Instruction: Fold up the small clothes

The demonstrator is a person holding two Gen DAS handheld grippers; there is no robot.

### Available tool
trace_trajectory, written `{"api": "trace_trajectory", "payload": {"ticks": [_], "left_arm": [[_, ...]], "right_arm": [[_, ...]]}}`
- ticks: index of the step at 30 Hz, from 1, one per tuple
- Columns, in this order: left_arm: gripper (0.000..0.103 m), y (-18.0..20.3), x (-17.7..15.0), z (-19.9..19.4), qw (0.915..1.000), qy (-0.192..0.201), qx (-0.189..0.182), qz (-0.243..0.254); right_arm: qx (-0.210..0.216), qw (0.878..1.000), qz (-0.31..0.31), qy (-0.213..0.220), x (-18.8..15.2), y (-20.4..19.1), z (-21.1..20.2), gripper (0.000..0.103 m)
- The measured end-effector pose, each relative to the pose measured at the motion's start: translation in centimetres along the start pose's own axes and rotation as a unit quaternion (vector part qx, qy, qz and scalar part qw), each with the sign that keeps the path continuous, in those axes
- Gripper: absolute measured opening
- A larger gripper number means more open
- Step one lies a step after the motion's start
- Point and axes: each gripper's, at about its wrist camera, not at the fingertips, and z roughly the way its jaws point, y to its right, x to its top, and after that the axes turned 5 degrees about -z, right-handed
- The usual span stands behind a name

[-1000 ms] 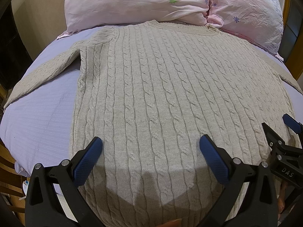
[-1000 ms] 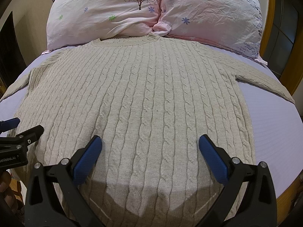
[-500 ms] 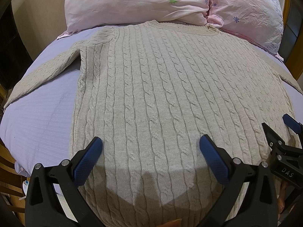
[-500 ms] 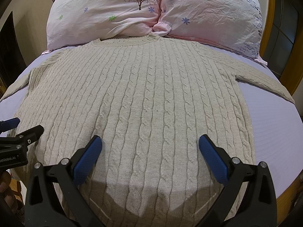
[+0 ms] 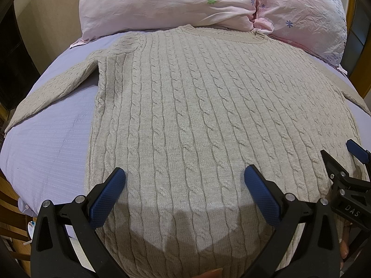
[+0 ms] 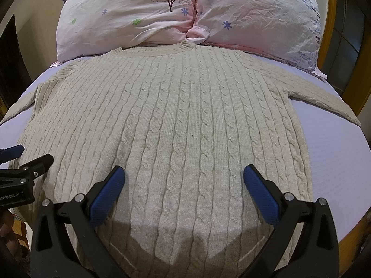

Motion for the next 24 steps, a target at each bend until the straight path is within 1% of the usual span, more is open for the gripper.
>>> {"api": "trace_trajectory", "payload": {"ticks": [24], "left_arm": [[0.102, 0.0, 0.0, 0.01, 1.0, -0.001, 0.0, 0.0]], "right_arm": [[0.0, 1.0, 0.0, -0.003, 0.09, -0.01, 0.11, 0.101]]}}
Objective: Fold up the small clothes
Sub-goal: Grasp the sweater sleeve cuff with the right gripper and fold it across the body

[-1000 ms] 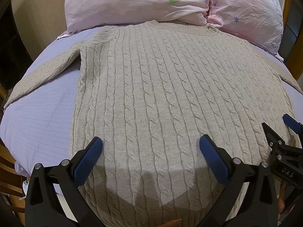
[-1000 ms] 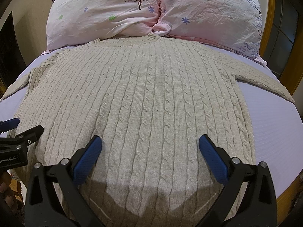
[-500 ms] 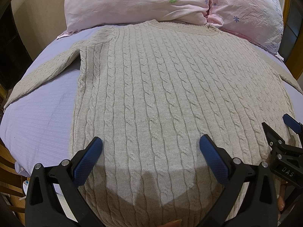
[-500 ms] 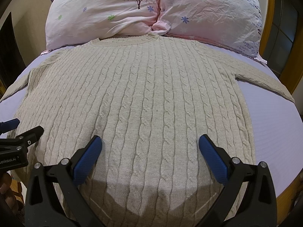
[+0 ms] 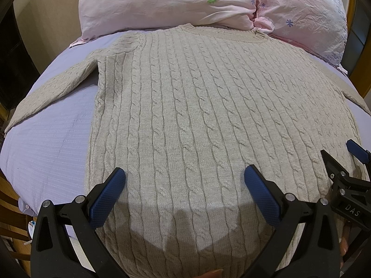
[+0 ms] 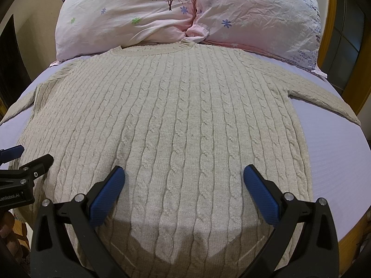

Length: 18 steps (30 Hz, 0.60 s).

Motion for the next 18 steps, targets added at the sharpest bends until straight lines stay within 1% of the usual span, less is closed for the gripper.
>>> {"api": "trace_trajectory", "payload": {"ticks": [10, 12, 14, 15, 18], "left_arm": [[0.102, 0.0, 0.2, 0.1, 1.0, -0.004, 0.0, 0.0], [0.102, -0.1, 0.1, 0.2, 1.0, 0.0, 0.0, 0.001], [0.102, 0.0, 0.1, 0.1, 1.0, 0.005, -0.004, 0.004], [0.102, -0.2, 0.1, 0.0, 0.9999, 0.009, -0.009, 0.005], [0.102, -1.0, 0.5, -0.3, 0.9994, 0.021, -0.028, -0.004]], "right_arm": [[0.003, 1.0, -0.004, -0.009, 0.2, -0.1, 0.4, 0.101], [0.009, 1.0, -0.009, 0.003, 0.0, 0.0, 0.2, 0.101], [0.023, 0.999, -0.017, 0.021, -0.1, 0.6, 0.1, 0.101], [0.027, 0.999, -0.013, 0.027, 0.0, 1.3, 0.0, 0.101], [0.003, 0.997, 0.051, 0.062, 1.3, 6.7, -1.1, 0.101]]}}
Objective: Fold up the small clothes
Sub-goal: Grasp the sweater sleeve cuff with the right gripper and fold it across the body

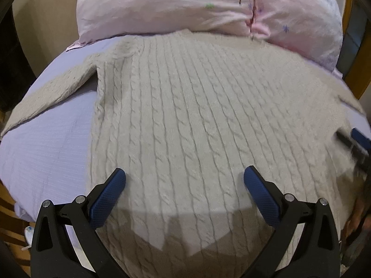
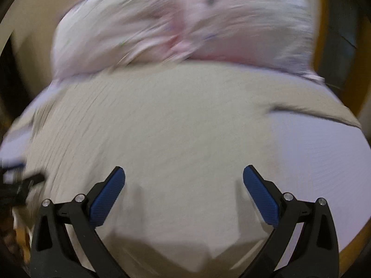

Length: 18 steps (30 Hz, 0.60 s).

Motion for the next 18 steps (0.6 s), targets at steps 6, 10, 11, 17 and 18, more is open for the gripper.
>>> {"api": "trace_trajectory", "payload": {"ticks": [6, 10, 11, 17, 18], "left_arm": [[0.102, -3.3, 1.9, -2.4, 0.993, 0.103, -0.047, -0.034], [0.102, -4.3, 3.3, -2.4, 0.9906, 0.116, -0.061, -0.041], [0.102, -4.6, 3.6, -2.1, 0.99, 0.115, -0.067, -0.047], [0.102, -6.9, 4.6, -1.7, 0.9827, 0.121, -0.096, -0.103], [0.102, -7.5, 4.7, -1.6, 0.9814, 0.12, -0.096, -0.115]], "right_arm": [[-0.068, 0.958, 0.275, 0.05, 3.0, 21.0, -1.3, 0.073], [-0.072, 0.888, 0.452, 0.043, 1.6, 32.9, -0.1, 0.042], [-0.076, 0.869, 0.487, 0.039, 1.0, 35.2, 0.3, 0.038], [-0.075, 0.828, 0.555, 0.024, -0.9, 39.6, 2.8, 0.033], [-0.082, 0.828, 0.554, 0.024, -0.7, 39.7, 3.1, 0.024]]}}
